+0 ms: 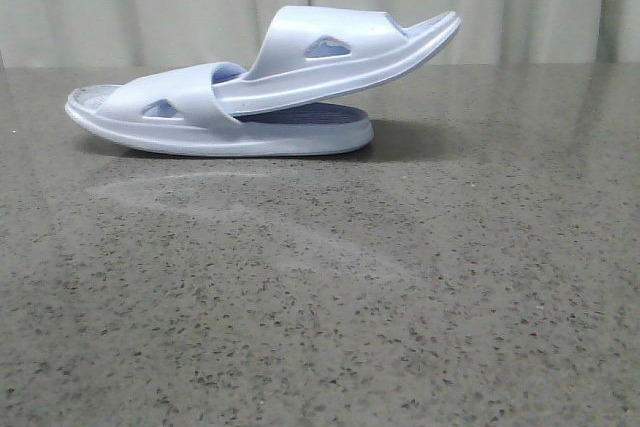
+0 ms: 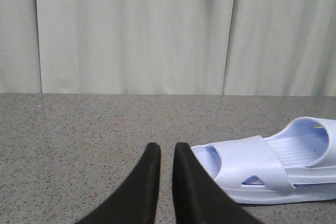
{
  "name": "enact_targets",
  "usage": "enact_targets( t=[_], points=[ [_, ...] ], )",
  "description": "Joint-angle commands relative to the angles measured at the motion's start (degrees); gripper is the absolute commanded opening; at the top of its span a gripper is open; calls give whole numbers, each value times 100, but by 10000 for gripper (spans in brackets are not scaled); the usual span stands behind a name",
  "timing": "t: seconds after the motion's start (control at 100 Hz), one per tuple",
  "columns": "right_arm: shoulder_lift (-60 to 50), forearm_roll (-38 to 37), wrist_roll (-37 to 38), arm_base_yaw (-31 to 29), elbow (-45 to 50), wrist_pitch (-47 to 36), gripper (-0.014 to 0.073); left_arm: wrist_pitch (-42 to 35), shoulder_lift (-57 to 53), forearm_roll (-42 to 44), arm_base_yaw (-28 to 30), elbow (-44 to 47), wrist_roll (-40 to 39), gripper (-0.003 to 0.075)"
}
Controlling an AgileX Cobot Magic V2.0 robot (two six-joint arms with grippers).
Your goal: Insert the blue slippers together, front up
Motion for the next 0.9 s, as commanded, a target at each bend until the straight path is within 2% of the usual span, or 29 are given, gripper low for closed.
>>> enact_targets(
  t=[0.0, 0.27, 0.4, 0.45, 0.62, 0.69, 0.79, 0.89],
  points=[
    [-11, 207, -56, 20, -145, 29, -89, -101, 30, -165, -60, -157, -5, 15],
    [-11, 207, -56, 20, -145, 29, -89, -111, 30, -210, -60, -142, -5, 15],
    [-11, 207, -56, 20, -145, 29, -89, -531, 7, -255, -60, 84, -229, 15],
    [-11, 207, -56, 20, -145, 29, -89, -628, -26, 350, -47, 181, -794, 15],
    [-11, 207, -56, 20, -145, 29, -89, -916, -569, 4446, 99, 677, -4989, 15],
    [-11, 207, -56, 20, -145, 29, -89, -1031, -936, 5612, 166, 987, -6235, 15],
    [-11, 207, -56, 20, -145, 29, -89, -1075, -1484, 6897, 215, 1381, -7181, 15],
    [-11, 207, -56, 20, -145, 29, -89, -1146, -1948, 7472, 224, 1693, -7543, 15]
  ],
)
